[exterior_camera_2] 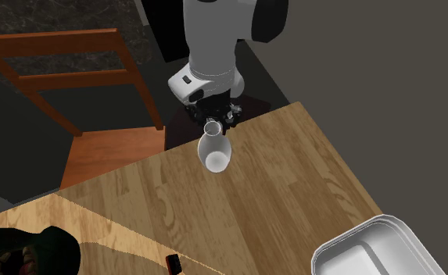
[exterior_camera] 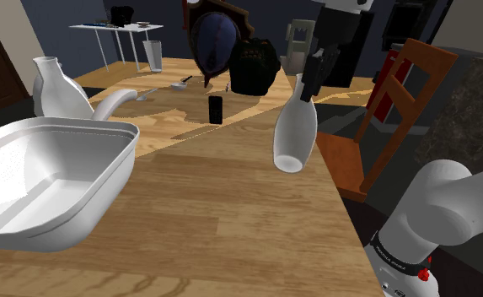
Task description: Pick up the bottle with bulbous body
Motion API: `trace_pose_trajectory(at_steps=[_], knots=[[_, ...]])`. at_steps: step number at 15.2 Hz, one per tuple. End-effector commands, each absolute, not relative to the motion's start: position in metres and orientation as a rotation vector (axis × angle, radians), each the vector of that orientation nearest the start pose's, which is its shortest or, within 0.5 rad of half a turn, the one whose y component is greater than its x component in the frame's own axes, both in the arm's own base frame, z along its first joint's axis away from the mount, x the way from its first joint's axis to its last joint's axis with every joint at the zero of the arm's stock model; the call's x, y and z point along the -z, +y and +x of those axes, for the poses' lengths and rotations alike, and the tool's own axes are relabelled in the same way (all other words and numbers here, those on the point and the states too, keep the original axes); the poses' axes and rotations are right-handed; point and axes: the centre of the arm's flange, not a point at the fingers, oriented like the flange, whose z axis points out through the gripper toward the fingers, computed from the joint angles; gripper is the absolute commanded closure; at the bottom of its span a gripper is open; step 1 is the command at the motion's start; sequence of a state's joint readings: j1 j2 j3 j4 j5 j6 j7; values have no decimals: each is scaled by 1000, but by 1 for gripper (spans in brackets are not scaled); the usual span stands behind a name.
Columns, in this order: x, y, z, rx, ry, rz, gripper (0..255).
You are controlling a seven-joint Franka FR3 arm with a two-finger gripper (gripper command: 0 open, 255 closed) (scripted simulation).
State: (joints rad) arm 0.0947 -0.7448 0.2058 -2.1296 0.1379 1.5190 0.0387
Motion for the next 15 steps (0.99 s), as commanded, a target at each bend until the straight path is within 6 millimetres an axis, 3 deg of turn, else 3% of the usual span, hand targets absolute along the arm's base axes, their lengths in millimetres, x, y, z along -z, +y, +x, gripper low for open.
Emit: trace_pose_trajectory(at_steps=[1,3,15], knots=[[-671,138,289,185,-362,-3100,255],[-671,137,290,185,-362,-3100,255],[-734,137,290,185,-362,-3100,255]])
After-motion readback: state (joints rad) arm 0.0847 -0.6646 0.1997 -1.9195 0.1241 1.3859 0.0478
